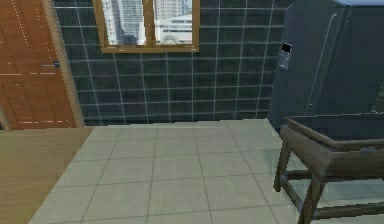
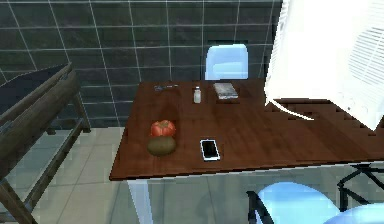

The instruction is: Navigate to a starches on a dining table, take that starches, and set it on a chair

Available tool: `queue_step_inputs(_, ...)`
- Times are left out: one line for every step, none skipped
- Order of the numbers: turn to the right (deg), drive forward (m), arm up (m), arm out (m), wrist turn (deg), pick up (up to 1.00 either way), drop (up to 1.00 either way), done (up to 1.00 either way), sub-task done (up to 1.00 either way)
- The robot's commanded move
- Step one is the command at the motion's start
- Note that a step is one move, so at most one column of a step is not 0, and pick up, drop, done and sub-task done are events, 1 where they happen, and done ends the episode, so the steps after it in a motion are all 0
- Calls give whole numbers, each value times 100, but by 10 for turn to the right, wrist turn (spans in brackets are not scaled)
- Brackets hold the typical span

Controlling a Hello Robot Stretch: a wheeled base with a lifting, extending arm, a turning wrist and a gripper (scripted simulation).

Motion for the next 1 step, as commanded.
queue_step_inputs(0, 0, 38, 0, 0, 0, 0, 0, 0)
